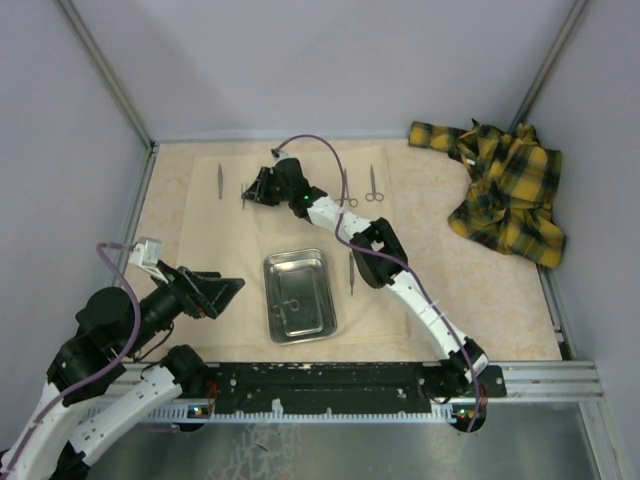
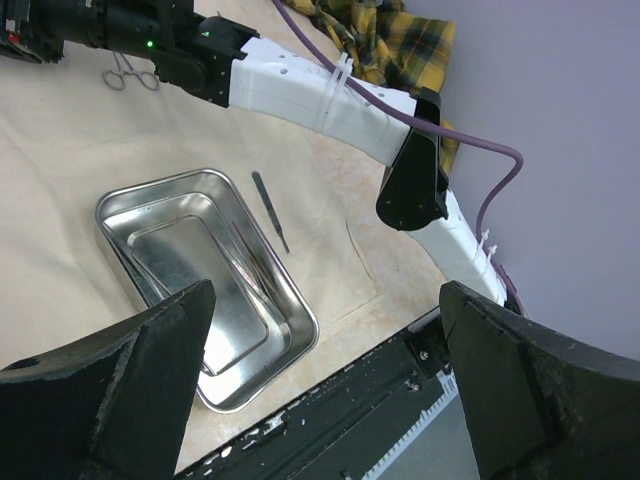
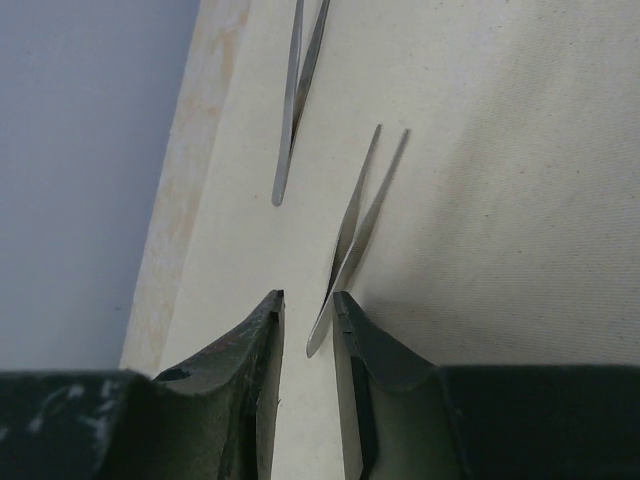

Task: Open and lay out the surgical kit
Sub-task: Place the medical item in the surgical kit, then adjust the container in the surgical kit.

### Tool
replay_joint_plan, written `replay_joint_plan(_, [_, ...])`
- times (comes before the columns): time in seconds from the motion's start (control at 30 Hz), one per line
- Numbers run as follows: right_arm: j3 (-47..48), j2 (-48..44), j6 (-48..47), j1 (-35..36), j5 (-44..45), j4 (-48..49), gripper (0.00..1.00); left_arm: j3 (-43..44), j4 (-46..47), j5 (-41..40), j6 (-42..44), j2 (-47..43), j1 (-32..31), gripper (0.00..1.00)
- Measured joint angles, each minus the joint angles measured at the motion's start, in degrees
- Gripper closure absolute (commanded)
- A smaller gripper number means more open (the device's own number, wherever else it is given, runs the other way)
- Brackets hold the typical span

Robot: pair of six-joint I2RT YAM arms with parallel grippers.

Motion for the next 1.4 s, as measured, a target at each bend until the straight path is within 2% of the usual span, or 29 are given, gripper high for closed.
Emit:
replay_joint_plan(0.3, [-0.3,-0.1,0.0,0.0,-0.2,0.4,0.69,0.0,0.3,-0.5,0.0,0.0,0.0,0.0])
replay_joint_plan(0.47, [-3.6,-2.3,-0.5,0.0,-0.8,-0.3,0.69,0.1,0.3,-1.0,0.2,0.3,0.0,0.0])
replay_joint_plan(0.6, [-7.5,-8.2,-2.2,0.0,-1.2,-3.1,0.69,2.1,0.0,-2.0,0.7,2.4,0.0,0.0])
replay_joint_plan(0.7, [-13.8,-17.2,-4.1,0.0,-1.1,-5.2,0.69,4.1,0.0,-3.0,1.6,4.6,0.0,0.01])
replay_joint_plan(0.87, [-28.7,-39.2,-8.5,0.0,1.2,-10.4,0.69,5.8,0.0,-4.8,2.5,7.9,0.0,0.0])
replay_joint_plan(0.97, [-44.0,-56.8,-11.1,0.0,2.9,-11.5,0.69,6.1,0.4,-6.0,3.1,10.6,0.0,0.0])
replay_joint_plan(1.13, [-67.8,-80.5,-13.7,1.3,7.1,-14.6,0.69,5.8,2.1,-7.4,4.0,17.5,0.0,0.01])
replay_joint_plan(1.23, [-77.5,-86.6,-14.2,4.5,10.2,-17.4,0.69,5.6,3.1,-7.9,4.5,21.9,0.0,0.0])
replay_joint_plan(1.4, [-88.8,-88.0,-14.0,11.7,14.6,-22.6,0.7,4.7,5.1,-9.0,5.0,26.9,0.0,0.01])
